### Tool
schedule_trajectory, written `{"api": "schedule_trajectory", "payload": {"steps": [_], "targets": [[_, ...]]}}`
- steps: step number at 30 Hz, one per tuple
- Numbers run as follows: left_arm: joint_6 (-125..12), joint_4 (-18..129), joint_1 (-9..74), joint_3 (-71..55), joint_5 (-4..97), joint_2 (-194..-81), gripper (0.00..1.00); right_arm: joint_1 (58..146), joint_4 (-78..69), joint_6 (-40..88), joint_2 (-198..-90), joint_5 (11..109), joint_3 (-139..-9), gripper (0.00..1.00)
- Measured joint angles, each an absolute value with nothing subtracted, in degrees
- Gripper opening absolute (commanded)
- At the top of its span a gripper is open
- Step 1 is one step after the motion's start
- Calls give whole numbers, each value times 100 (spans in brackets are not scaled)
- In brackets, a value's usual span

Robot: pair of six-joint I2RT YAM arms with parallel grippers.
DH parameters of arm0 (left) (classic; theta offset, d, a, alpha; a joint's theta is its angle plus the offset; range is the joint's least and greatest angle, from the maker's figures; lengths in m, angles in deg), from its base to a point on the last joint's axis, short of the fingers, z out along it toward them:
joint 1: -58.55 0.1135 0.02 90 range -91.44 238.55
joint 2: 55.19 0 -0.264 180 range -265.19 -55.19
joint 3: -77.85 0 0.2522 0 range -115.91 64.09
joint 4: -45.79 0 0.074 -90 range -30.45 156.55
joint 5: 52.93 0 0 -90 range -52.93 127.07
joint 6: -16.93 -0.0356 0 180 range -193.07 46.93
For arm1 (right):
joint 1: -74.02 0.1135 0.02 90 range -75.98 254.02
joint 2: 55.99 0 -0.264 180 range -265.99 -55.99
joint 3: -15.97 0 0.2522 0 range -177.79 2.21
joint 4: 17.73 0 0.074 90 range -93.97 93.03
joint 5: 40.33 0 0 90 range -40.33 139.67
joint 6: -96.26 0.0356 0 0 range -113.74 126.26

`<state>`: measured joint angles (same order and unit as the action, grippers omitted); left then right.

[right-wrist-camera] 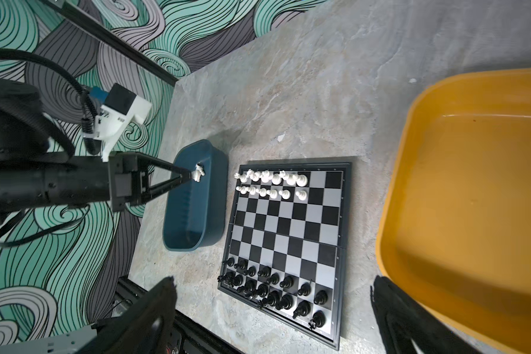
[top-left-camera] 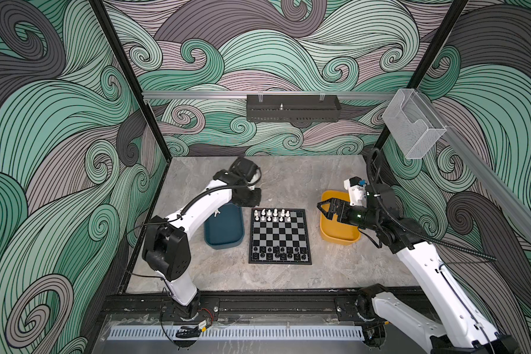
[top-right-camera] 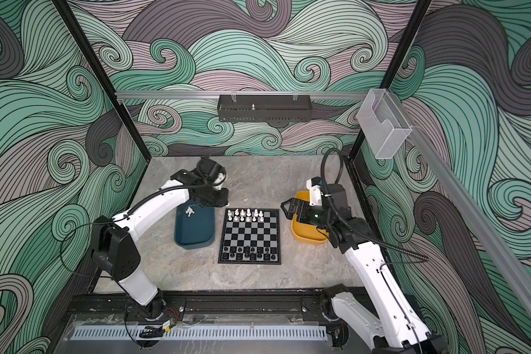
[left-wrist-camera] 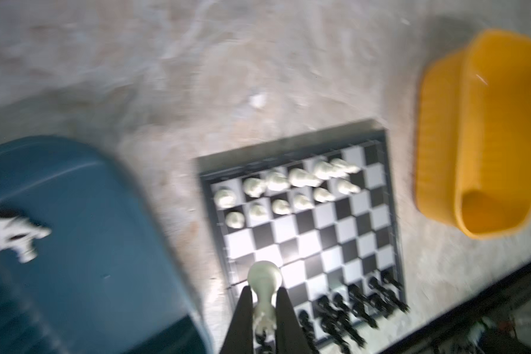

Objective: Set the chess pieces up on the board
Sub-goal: 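Carry the white pawn over the board's far corner with the left gripper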

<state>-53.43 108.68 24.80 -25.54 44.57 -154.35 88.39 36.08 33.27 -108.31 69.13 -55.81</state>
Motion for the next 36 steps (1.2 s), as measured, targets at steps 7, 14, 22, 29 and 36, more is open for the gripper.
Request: {"api": "schedule_trajectory", "payload": {"steps": [7, 14, 22, 29, 36], "targets": [[-5528, 10931, 1557, -4171, 4510, -16908, 2, 8631, 4303, 3278, -10282, 6787, -5559, 100], [-5760, 11279, 1299, -5657, 4503, -18361, 2, 8631, 4598, 3189, -10243, 6765, -5559, 100], [-6014, 11698, 1210, -6750, 4429, -19371, 2, 8631, 4681, 3128, -10265, 6765, -5561, 100], [-6186, 11847, 1125, -6822, 4326, -19640, 4, 8631, 4692, 3064, -10295, 6765, -5561, 100], [-6243, 11840, 1105, -6822, 4210, -19738, 7, 8631, 4690, 3042, -10295, 6763, -5561, 100]]}}
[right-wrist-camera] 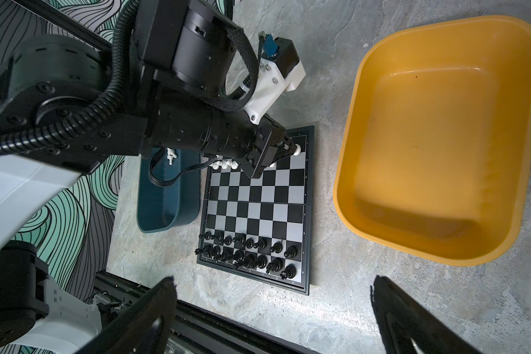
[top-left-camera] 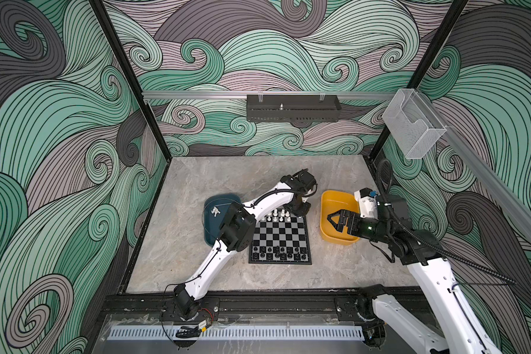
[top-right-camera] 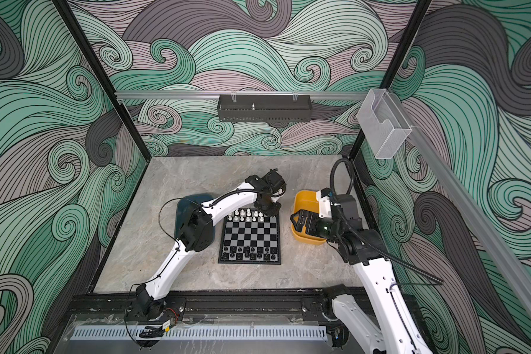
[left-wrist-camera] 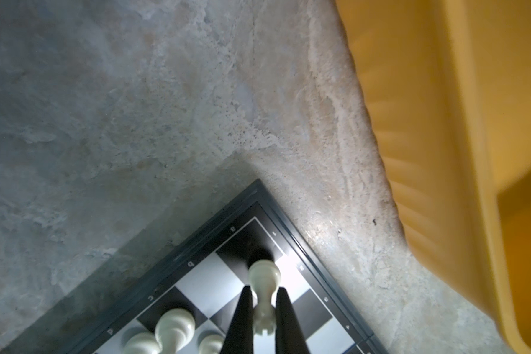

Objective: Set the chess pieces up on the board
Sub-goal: 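Carry the white pawn over the board's far corner with the left gripper, then lower the white pawn onto the board and raise the left gripper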

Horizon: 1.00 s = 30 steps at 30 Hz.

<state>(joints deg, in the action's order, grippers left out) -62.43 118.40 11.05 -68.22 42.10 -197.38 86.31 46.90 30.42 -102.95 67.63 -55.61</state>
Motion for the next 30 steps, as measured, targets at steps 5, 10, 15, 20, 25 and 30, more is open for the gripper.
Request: {"api": "schedule_trajectory", "payload": {"steps": [5, 10, 15, 20, 25, 30], "targets": [[-6265, 11834, 1105, -6822, 4127, -19756, 20, 8631, 4690, 3038, -10298, 6760, -5561, 100], [-6267, 11770, 1103, -6822, 4112, -19762, 17, 8631, 4692, 3038, -10328, 6760, -5561, 100], [-6263, 11681, 1101, -6827, 4110, -19769, 16, 8631, 4690, 3029, -10328, 6763, -5561, 100], [-6263, 11641, 1101, -6931, 4090, -19887, 19, 8629, 4690, 3029, -10328, 6763, -5561, 100], [-6226, 11646, 1101, -6931, 4038, -19924, 46, 8627, 4690, 3027, -10328, 6763, -5561, 100], [-6204, 11611, 1101, -6936, 3983, -19896, 53, 8627, 4692, 3027, -10328, 6760, -5561, 100]]}}
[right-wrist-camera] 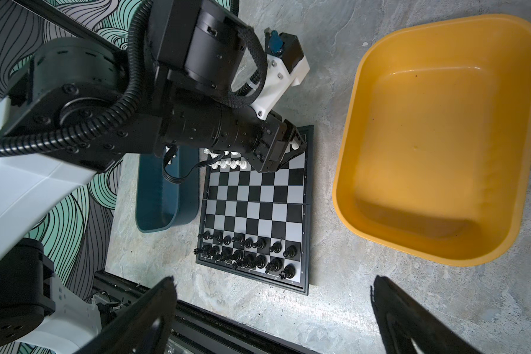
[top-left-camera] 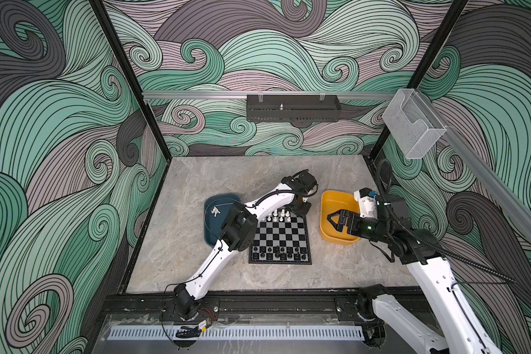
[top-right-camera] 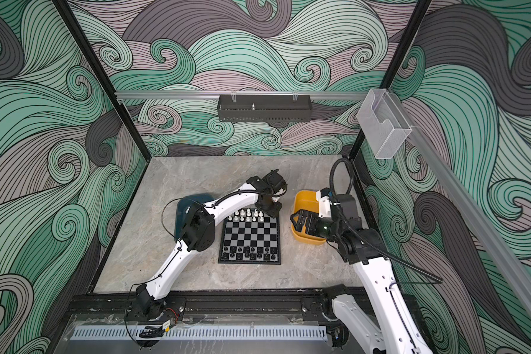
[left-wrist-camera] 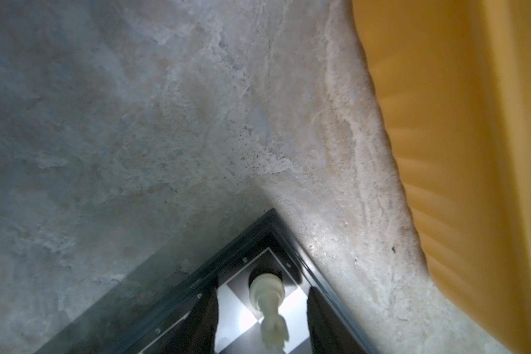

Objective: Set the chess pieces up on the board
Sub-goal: 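Lower the white pawn onto the board and raise the left gripper, then move the left gripper over the teal bin while the right swings toward the board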

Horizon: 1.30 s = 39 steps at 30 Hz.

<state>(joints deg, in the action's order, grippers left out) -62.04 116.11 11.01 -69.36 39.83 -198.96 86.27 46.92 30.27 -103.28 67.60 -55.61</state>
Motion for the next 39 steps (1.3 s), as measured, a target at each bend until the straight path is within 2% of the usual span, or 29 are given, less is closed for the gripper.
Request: {"api": "schedule_trajectory", "payload": {"steps": [4, 7, 8, 10, 14, 17, 21, 22, 24, 27, 31, 39], "targets": [[-6147, 11473, 1101, -6923, 3933, -19546, 58, 8627, 4688, 3029, -10326, 6739, -5561, 100], [-6014, 11325, 1103, -6744, 3703, -18835, 69, 8627, 4672, 3034, -10339, 6719, -5561, 100], [-5983, 11244, 1111, -6569, 3570, -18433, 77, 8627, 4642, 3040, -10359, 6721, -5561, 100], [-5911, 11025, 1160, -6024, 3317, -17548, 98, 8634, 4550, 3071, -10422, 6730, -5561, 100], [-5769, 10531, 1448, -4370, 3063, -15515, 99, 8789, 4286, 3125, -10636, 6756, -5555, 100], [-5559, 10376, 2167, -3065, 3242, -14296, 98, 9062, 4043, 3182, -10844, 6754, -5551, 98], [-5347, 10535, 3291, -1664, 3430, -13671, 87, 9608, 3682, 3241, -11222, 6723, -5551, 97], [-5323, 10627, 3518, -1391, 3485, -13673, 80, 9744, 3591, 3250, -11327, 6723, -5551, 96], [-5310, 10772, 3909, -910, 3616, -13762, 73, 9989, 3427, 3294, -11537, 6725, -5551, 96], [-5299, 11040, 4381, -643, 3712, -14079, 65, 10308, 3177, 3372, -11832, 6743, -5551, 95], [-5341, 11156, 4856, -807, 3747, -14829, 47, 10730, 2865, 3442, -12121, 6760, -5551, 94], [-5417, 11091, 5245, -1198, 3793, -16022, 41, 11169, 2526, 3523, -12461, 6813, -5557, 94]]}}
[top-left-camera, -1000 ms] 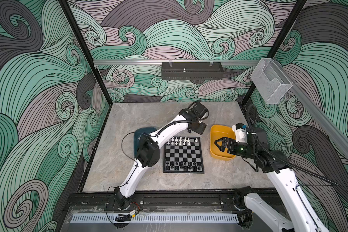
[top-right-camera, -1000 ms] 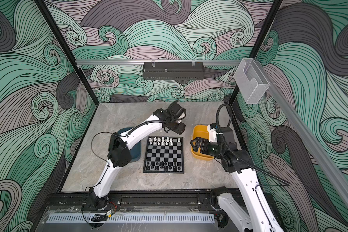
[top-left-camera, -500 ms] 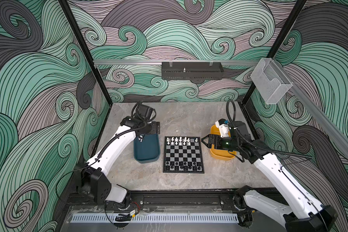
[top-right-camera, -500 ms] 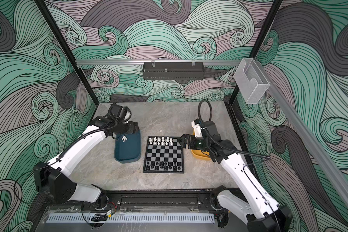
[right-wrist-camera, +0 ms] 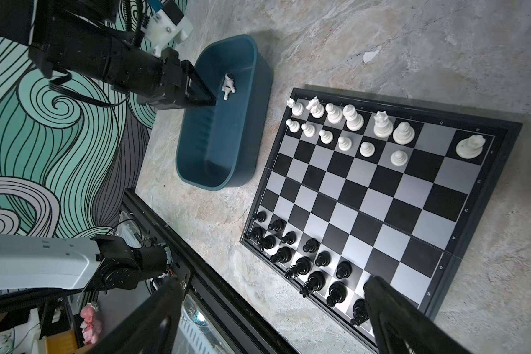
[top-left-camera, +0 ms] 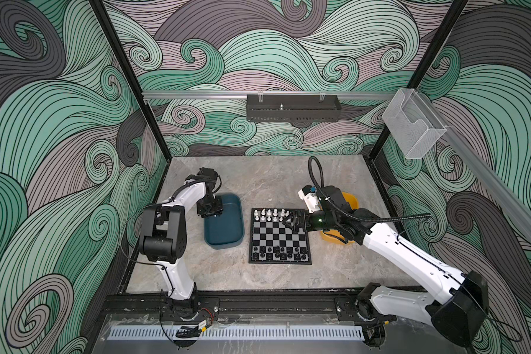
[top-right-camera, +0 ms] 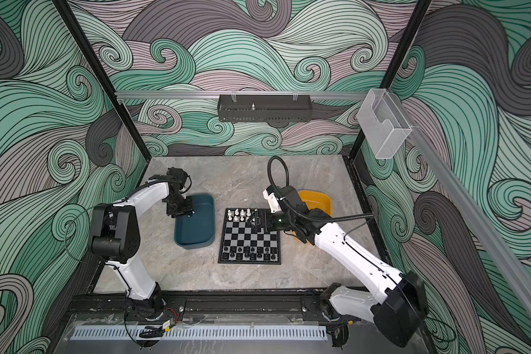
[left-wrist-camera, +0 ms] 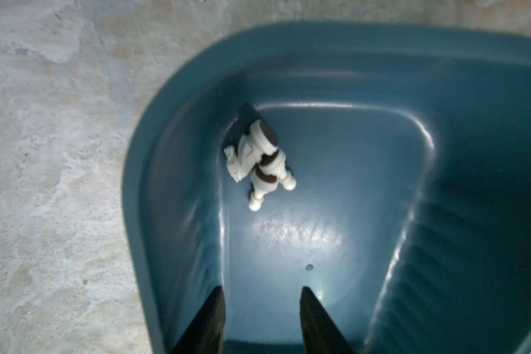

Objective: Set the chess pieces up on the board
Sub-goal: 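Move the left gripper over the teal bin while the right swings toward the board, then lower the left gripper into the teal bin and close on a white pawn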

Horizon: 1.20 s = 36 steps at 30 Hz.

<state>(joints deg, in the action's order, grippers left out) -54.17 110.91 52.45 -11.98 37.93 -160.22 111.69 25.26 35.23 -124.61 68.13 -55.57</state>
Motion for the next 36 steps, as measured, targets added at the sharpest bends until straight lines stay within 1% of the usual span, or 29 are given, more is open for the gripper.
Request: {"api": "schedule_trajectory", "payload": {"steps": [9, 17, 20, 24, 31, 36], "targets": [[-5618, 10979, 5282, -1679, 3754, -16718, 31, 11169, 2417, 3521, -12459, 6811, -5575, 95], [-5808, 10822, 5284, -1754, 3572, -16954, 30, 11167, 2382, 3521, -12468, 6813, -5575, 95], [-5854, 10730, 5288, -1754, 3522, -16964, 28, 11167, 2358, 3521, -12503, 6813, -5575, 95], [-5859, 10619, 5290, -1745, 3509, -17050, 27, 11167, 2358, 3521, -12525, 6813, -5575, 96], [-5813, 10533, 5290, -1738, 3520, -17076, 21, 11167, 2345, 3523, -12525, 6813, -5575, 96], [-5716, 10413, 5290, -1631, 3605, -17019, 19, 11167, 2338, 3523, -12525, 6813, -5575, 96]]}}
